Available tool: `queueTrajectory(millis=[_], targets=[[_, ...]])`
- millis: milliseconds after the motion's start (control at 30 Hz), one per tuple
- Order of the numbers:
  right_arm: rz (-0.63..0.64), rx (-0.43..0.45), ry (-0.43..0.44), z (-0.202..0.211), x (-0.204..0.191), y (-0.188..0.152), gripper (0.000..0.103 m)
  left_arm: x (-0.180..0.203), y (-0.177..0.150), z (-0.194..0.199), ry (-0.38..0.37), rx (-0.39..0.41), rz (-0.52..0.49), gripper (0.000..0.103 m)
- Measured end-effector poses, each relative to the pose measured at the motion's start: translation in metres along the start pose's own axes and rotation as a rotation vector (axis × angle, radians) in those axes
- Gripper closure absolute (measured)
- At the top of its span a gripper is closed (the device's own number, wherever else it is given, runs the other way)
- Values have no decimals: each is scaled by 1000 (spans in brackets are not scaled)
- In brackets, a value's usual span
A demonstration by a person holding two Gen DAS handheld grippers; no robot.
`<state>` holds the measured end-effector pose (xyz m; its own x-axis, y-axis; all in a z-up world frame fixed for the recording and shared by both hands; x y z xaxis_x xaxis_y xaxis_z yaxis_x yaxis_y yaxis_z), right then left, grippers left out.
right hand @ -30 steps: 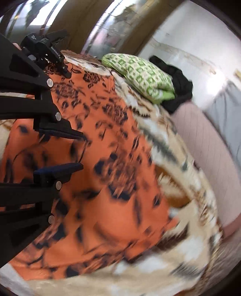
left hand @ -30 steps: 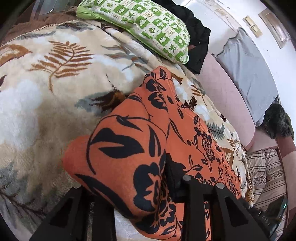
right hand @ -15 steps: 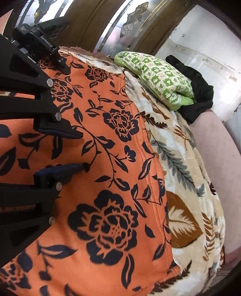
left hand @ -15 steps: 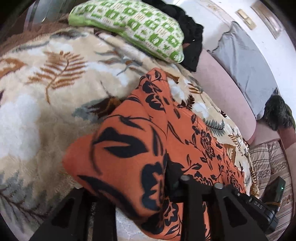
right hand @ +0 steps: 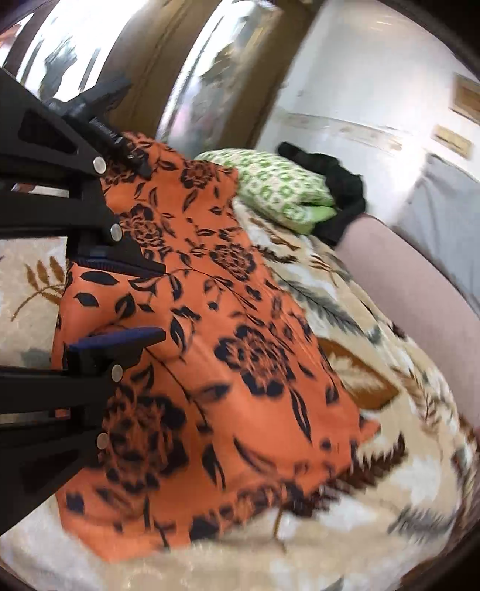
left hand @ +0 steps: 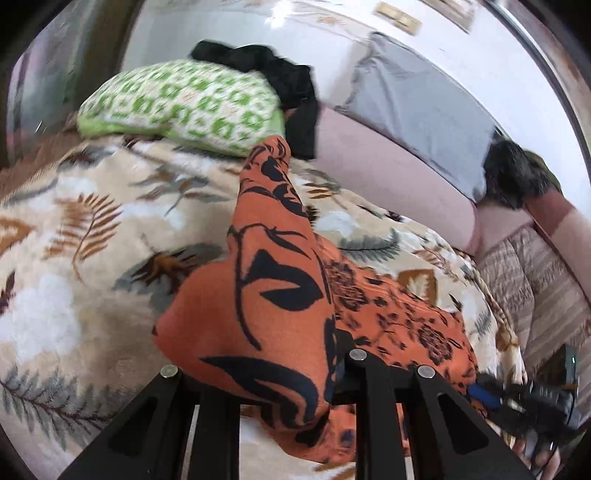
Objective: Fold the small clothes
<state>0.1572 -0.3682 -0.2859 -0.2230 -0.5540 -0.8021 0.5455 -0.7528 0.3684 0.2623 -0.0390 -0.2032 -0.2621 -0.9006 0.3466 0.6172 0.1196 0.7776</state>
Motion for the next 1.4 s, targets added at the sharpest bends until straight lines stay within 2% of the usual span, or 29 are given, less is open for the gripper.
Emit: queueTrajectory(millis=[100, 200, 233, 267, 300, 333, 433, 600, 667, 733, 800, 833, 867, 900, 933, 967, 1067, 1233, 1300, 1400], targets=[[-66, 16, 50, 11, 17, 13, 73, 35, -1, 6, 1, 6, -91, 83], [-162, -9, 168, 12, 27, 24, 72, 70, -8, 7, 1, 7, -176, 83], [-208, -35, 227, 8, 29, 28, 67, 81, -12, 7, 1, 4, -203, 83], [-268, -84, 294, -3, 32, 31, 43, 92, -17, 6, -2, -2, -230, 83], [-315, -121, 329, -13, 31, 33, 30, 106, -25, 4, -8, -12, -267, 83], [-378, -149, 370, -21, 33, 33, 25, 114, -30, 4, -12, -20, -289, 83], [-454, -179, 488, -34, 30, 36, 25, 144, -57, -1, -37, -68, -383, 83], [-447, -184, 485, -38, 30, 58, 23, 173, -104, -19, -63, -163, -495, 83], [-445, -219, 394, -50, 40, 67, 22, 178, -118, -23, -56, -176, -530, 83], [-448, -189, 328, -59, 56, 78, 22, 181, -126, -24, -42, -170, -577, 83], [-449, -161, 309, -66, 68, 86, 32, 183, -127, -22, -38, -162, -597, 83], [-441, -160, 315, -68, 71, 89, 41, 183, -126, -22, -40, -161, -593, 83], [-422, -171, 316, -70, 69, 92, 45, 183, -124, -23, -42, -161, -589, 83], [-388, -191, 304, -73, 64, 93, 46, 185, -124, -23, -40, -160, -591, 83], [-346, -208, 283, -77, 58, 93, 54, 187, -124, -23, -37, -158, -599, 83], [-306, -216, 260, -77, 52, 92, 66, 191, -124, -24, -36, -156, -606, 83], [-171, -203, 174, -79, 33, 98, 81, 202, -121, -22, -47, -142, -626, 83], [-35, -82, 211, -50, 10, 130, 85, 238, -106, -20, -132, -114, -610, 83], [3, -41, 229, -39, 6, 145, 85, 250, -105, -28, -170, -129, -585, 81], [27, 11, 197, -34, 20, 164, 85, 262, -119, -53, -211, -195, -568, 73]])
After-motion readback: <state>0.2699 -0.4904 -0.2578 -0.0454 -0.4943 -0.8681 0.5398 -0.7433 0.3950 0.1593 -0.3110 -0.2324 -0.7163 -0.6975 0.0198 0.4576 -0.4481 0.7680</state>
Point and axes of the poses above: each gripper's, at about its wrist camera, not at the fingertips, and z roughly against the way its jaws point, x to its right, y to its top, the point moved 2 cm from there along -z, roughly the way its jaws point, and after that the axes turned 7 degrees about x, right-handed, at the moved point
